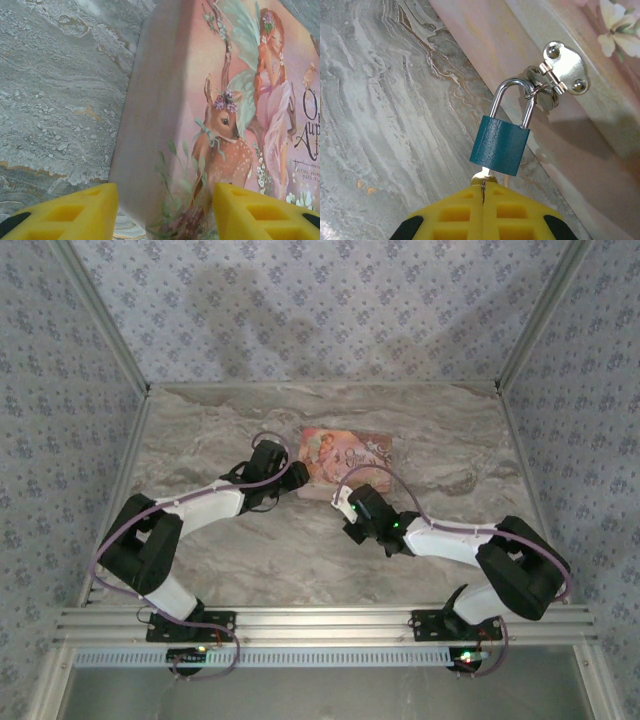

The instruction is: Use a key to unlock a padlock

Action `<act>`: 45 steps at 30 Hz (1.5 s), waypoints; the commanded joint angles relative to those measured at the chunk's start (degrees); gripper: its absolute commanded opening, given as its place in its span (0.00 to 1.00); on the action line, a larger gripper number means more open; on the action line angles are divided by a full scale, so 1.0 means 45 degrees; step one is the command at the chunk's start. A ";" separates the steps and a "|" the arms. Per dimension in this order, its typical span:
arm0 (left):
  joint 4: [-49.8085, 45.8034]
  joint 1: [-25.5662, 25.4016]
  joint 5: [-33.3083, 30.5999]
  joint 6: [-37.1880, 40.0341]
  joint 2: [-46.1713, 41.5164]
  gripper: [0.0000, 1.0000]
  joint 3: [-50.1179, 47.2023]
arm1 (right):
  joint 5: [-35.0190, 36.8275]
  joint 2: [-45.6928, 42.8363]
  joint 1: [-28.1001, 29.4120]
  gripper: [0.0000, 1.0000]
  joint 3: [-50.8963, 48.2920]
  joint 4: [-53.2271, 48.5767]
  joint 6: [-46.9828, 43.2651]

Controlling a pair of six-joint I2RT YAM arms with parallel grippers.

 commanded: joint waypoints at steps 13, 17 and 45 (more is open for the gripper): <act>-0.0300 -0.0013 0.0487 0.0145 0.0276 0.52 -0.0089 | 0.0187 -0.0770 -0.0180 0.00 -0.0485 0.1690 0.0431; -0.0341 -0.0012 0.0545 0.0168 0.0315 0.52 -0.0089 | 0.1021 -0.0792 -0.0171 0.00 -0.0300 0.2325 -0.0275; -0.0360 -0.0025 0.0615 0.0239 0.0307 0.52 0.0130 | -0.2522 0.0540 -0.1853 0.00 0.0759 0.2052 0.3169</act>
